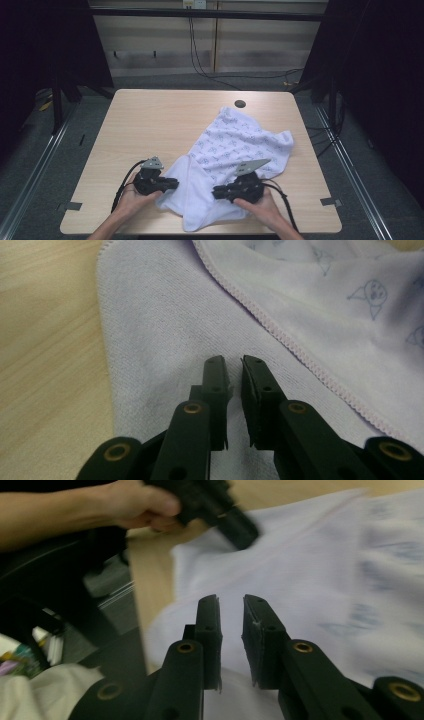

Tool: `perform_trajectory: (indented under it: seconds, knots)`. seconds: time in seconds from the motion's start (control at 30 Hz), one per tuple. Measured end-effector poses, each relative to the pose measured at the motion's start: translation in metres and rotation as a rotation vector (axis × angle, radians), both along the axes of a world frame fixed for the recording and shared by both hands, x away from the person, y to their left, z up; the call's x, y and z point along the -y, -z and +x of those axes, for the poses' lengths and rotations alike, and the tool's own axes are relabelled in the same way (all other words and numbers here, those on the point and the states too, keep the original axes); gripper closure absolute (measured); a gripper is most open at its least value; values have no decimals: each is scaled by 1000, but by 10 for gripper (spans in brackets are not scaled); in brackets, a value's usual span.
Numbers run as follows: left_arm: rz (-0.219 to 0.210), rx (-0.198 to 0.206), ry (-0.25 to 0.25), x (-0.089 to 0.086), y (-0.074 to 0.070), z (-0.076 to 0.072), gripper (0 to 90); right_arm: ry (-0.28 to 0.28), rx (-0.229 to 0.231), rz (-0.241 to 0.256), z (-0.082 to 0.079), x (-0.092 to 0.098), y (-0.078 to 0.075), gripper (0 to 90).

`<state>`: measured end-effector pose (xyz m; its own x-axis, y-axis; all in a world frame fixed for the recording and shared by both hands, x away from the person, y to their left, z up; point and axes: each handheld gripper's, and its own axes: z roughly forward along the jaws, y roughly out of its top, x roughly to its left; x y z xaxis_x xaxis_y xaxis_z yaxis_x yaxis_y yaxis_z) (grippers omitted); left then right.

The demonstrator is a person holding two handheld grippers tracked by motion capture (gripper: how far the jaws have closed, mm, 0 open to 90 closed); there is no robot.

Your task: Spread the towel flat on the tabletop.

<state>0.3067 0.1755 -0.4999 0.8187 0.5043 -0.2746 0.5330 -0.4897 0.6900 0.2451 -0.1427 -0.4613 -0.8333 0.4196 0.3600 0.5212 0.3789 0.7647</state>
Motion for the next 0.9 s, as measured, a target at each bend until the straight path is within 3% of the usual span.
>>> perform_trajectory:
  seconds: [0.1,0.13,0.33,0.47,0.57,0.6,0.63,0.67,0.73,0.77,0.8,0.83,0.9]
  knots:
    - [-2,8,-13,-1,-1,-2,820,-98,-48,-16,-6,-31,10,738]
    - [5,8,-12,-1,0,-2,821,-146,-52,-56,-7,-49,18,718]
    - [0,4,-17,-2,1,-3,813,-176,-30,-133,-5,-68,32,623]
    - [-3,-1,-27,-2,2,-2,795,-191,4,-134,-11,-73,39,564]
    - [-11,-16,-34,-3,2,-1,793,-200,53,-144,-17,-74,40,558]
    - [-13,-19,-37,-3,2,-1,793,-201,128,-194,-25,-79,38,570]
    - [-14,-21,-38,-3,2,-1,793,-201,128,-194,-25,-79,38,570]
    - [-14,-21,-39,-3,2,-1,792,-198,157,-211,-27,-81,38,597]
    - [-11,-14,-37,-2,2,-2,791,-169,231,-263,-32,-83,37,752]
    - [-10,-11,-37,-2,2,-2,792,-140,187,-257,-27,-81,36,828]
    - [-7,-9,-34,-2,2,-2,792,-140,187,-257,-27,-81,36,828]
    - [-6,-8,-33,-3,2,-2,792,-141,142,-238,-22,-78,36,841]
    - [0,-1,-28,-3,1,-3,792,-130,55,-164,-15,-70,36,842]
